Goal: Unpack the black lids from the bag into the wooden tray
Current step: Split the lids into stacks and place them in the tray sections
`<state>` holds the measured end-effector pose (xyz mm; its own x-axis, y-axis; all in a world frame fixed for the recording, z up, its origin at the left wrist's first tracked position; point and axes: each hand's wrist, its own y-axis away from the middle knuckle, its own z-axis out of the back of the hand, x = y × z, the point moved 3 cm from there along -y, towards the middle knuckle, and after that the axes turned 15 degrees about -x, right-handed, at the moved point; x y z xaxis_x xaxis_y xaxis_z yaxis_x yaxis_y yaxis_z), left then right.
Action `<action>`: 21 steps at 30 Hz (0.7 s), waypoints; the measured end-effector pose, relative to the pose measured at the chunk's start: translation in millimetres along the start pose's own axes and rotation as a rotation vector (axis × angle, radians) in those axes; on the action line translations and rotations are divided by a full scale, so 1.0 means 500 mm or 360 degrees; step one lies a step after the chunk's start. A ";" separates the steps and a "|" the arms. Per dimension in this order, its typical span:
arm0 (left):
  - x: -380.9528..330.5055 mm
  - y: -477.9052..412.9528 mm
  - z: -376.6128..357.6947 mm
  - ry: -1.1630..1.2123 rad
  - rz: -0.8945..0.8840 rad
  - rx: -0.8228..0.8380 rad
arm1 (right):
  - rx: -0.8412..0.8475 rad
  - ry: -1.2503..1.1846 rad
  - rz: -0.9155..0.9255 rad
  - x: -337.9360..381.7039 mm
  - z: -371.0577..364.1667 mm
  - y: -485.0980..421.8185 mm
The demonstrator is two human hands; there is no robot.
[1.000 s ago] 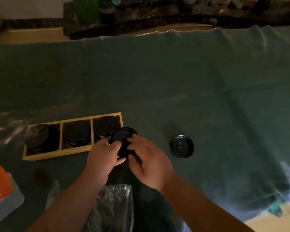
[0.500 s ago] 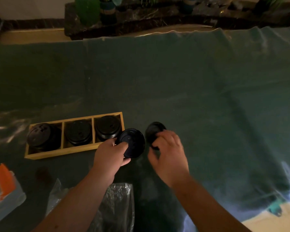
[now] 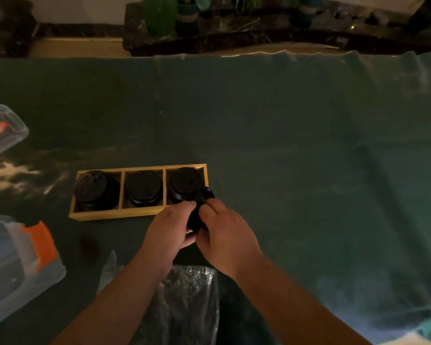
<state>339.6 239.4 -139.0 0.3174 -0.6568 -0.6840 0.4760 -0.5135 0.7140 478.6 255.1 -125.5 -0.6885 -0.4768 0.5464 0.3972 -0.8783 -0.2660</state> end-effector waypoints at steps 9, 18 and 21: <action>-0.051 -0.044 0.063 -0.0222 -0.0566 -0.0156 | -0.0063 -0.0940 -0.1043 -0.005 -0.037 -0.090; -0.140 -0.144 0.001 -0.0831 -0.1046 -0.0168 | 0.0060 -0.1074 -0.1515 -0.112 -0.088 -0.215; -0.140 -0.163 -0.025 -0.1096 -0.1071 -0.0206 | 0.0141 -0.0537 -0.1277 -0.133 -0.099 -0.216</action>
<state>288.9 334.2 -150.9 -0.5843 -0.4483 -0.6765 0.4820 -0.8623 0.1552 451.2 380.0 -172.3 -0.5697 0.3322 0.7517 -0.0751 -0.9319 0.3550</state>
